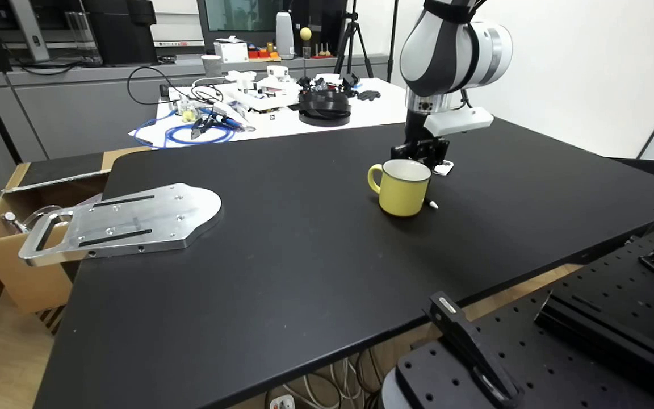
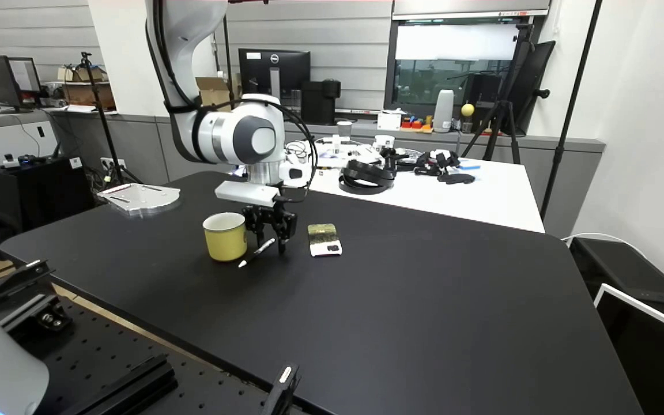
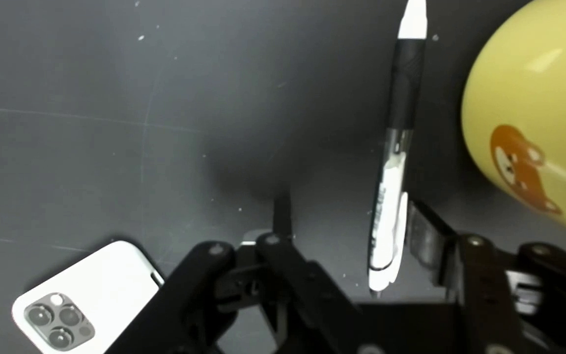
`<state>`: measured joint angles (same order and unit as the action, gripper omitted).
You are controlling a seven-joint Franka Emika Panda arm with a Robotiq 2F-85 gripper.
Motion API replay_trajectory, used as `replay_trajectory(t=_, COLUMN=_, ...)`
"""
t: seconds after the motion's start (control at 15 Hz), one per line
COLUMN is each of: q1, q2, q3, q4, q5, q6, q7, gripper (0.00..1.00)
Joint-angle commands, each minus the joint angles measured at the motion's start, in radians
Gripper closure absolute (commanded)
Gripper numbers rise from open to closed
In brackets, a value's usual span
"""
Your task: Put the pen in the cup
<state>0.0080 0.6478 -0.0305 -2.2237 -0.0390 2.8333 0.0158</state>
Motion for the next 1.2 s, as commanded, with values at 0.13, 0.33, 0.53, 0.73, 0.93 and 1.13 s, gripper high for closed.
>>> replay_trajectory(t=0.13, q1=-0.005, q2=0.021, q3=0.001, q4=0.032, q5=0.013, q6=-0.002, q7=0.005, gripper=0.82)
replay_trajectory(t=0.33, q1=-0.001, q2=0.024, q3=-0.011, q4=0.039, q5=0.012, q6=-0.004, q7=0.014, gripper=0.99)
replay_trajectory(t=0.53, q1=-0.003, q2=0.024, q3=-0.015, q4=0.043, q5=0.015, q6=-0.013, q7=0.017, gripper=0.97)
replay_trajectory(t=0.73, q1=-0.014, q2=0.017, q3=-0.01, q4=0.056, q5=0.03, q6=-0.055, q7=0.018, gripper=0.97)
replay_trajectory(t=0.93, q1=-0.028, q2=0.001, q3=-0.007, q4=0.078, q5=0.053, q6=-0.127, q7=0.018, gripper=0.97)
replay_trajectory(t=1.13, q1=-0.028, q2=-0.017, q3=-0.023, q4=0.112, q5=0.056, q6=-0.223, q7=0.031, gripper=0.97)
